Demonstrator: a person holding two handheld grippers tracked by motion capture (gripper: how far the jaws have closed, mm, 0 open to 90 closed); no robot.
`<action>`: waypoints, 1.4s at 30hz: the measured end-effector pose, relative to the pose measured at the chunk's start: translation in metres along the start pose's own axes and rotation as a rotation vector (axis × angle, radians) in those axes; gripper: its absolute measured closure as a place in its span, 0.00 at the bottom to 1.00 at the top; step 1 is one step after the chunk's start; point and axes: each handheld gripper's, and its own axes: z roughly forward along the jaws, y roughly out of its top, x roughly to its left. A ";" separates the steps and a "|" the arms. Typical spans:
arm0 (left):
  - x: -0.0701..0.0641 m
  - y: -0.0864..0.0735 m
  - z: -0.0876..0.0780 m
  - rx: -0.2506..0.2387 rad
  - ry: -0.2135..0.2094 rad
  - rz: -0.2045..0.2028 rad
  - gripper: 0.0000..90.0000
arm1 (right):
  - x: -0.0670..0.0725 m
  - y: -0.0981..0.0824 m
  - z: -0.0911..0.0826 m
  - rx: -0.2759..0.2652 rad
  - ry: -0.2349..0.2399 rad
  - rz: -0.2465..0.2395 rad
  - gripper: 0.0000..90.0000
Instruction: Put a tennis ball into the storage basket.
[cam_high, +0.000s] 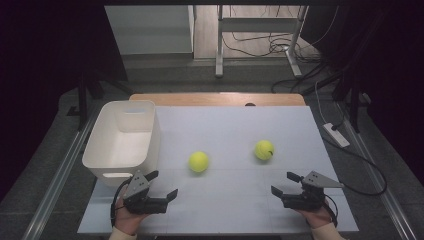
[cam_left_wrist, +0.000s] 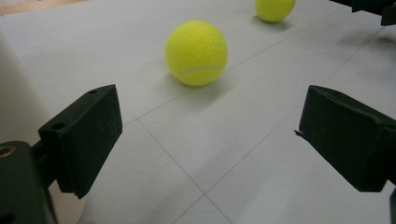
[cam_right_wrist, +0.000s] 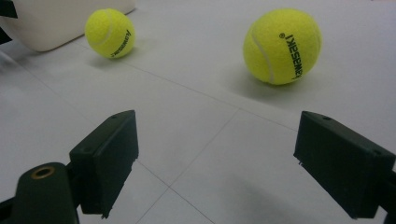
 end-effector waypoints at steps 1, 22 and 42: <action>0.000 0.000 0.001 0.002 0.000 0.001 0.08 | 0.000 0.000 0.000 0.001 0.000 -0.001 0.15; -0.010 0.013 0.004 0.068 -0.013 -0.022 0.07 | 0.000 0.002 0.002 -0.018 0.016 -0.006 0.15; -0.026 0.033 0.014 0.088 -0.024 0.014 0.05 | 0.000 0.003 0.002 -0.015 0.034 -0.018 0.15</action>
